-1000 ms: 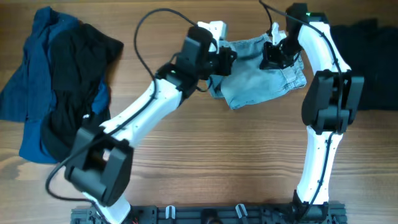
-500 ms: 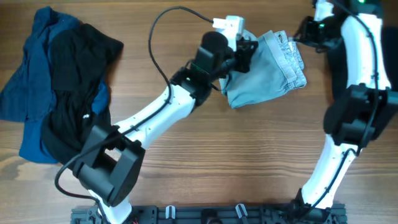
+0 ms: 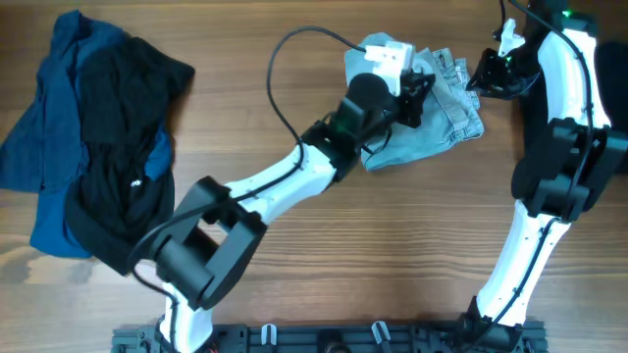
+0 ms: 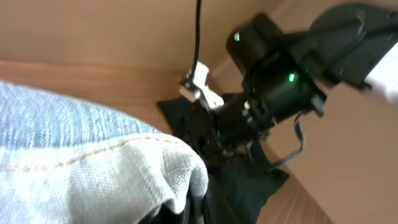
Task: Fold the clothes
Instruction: 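Fold the jeans' left end rightward toward the right gripper with left gripper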
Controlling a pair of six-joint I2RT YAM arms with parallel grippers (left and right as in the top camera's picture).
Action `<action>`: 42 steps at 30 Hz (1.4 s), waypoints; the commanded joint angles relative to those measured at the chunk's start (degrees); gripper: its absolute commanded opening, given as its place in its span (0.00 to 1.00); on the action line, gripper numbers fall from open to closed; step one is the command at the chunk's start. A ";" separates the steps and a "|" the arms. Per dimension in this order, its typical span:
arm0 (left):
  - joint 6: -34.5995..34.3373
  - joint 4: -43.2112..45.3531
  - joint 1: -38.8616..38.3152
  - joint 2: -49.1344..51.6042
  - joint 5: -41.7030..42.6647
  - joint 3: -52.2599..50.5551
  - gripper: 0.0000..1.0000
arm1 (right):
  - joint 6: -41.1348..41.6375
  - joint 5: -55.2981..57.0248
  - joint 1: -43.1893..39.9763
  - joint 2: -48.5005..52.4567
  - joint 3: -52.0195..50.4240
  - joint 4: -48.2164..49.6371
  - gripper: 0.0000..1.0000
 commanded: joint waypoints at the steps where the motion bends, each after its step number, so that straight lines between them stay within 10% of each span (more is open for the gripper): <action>1: -0.37 0.90 -2.03 5.70 -0.55 1.92 0.39 | -0.07 0.11 0.07 0.87 -0.15 -0.74 0.33; 3: -0.37 0.90 -2.69 8.00 -0.52 2.73 0.89 | -0.76 -1.38 0.07 0.87 -0.15 -0.98 0.34; 4: -0.37 0.85 -2.97 8.72 -0.52 2.99 0.99 | -1.55 -2.82 0.07 0.85 -0.11 -1.16 0.34; 20: -0.28 -15.50 5.44 -5.51 6.64 4.44 1.00 | -8.24 -19.96 1.70 -2.82 0.02 -2.69 0.38; 31: 6.23 -49.13 20.87 -18.69 6.64 4.44 1.00 | 23.39 -5.73 13.77 -2.62 -0.07 0.48 0.51; 42: 10.45 -59.21 23.96 -19.10 6.64 4.44 1.00 | 27.61 0.20 18.47 -2.43 -0.13 -2.01 0.64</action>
